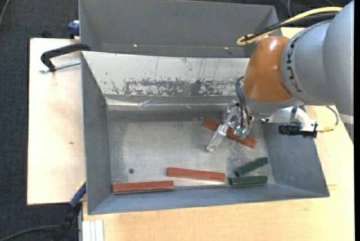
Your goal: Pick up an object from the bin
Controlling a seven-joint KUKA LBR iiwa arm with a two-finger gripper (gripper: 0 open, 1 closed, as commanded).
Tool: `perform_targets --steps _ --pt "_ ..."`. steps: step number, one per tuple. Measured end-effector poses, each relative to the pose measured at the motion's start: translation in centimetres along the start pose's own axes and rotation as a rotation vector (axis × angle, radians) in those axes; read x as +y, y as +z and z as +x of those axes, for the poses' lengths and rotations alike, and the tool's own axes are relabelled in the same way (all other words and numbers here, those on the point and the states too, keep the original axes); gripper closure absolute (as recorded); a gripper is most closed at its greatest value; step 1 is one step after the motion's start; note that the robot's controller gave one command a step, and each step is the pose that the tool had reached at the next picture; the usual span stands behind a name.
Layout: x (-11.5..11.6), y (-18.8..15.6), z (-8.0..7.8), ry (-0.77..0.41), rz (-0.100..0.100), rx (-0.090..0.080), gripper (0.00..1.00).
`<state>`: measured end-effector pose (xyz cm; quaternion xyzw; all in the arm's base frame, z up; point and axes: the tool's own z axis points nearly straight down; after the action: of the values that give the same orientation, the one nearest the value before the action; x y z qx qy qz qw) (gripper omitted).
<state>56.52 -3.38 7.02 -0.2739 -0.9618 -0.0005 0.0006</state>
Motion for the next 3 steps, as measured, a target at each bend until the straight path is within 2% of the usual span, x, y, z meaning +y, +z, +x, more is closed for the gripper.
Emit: perform_targets --steps 1,2,3 --pt "0.1 -0.1 0.0 -0.002 0.000 -0.002 0.00" --pt "0.1 -0.1 0.0 -0.002 0.000 -0.002 1.00" --pt "0.2 -2.8 -0.1 -0.004 -0.004 -0.007 1.00"
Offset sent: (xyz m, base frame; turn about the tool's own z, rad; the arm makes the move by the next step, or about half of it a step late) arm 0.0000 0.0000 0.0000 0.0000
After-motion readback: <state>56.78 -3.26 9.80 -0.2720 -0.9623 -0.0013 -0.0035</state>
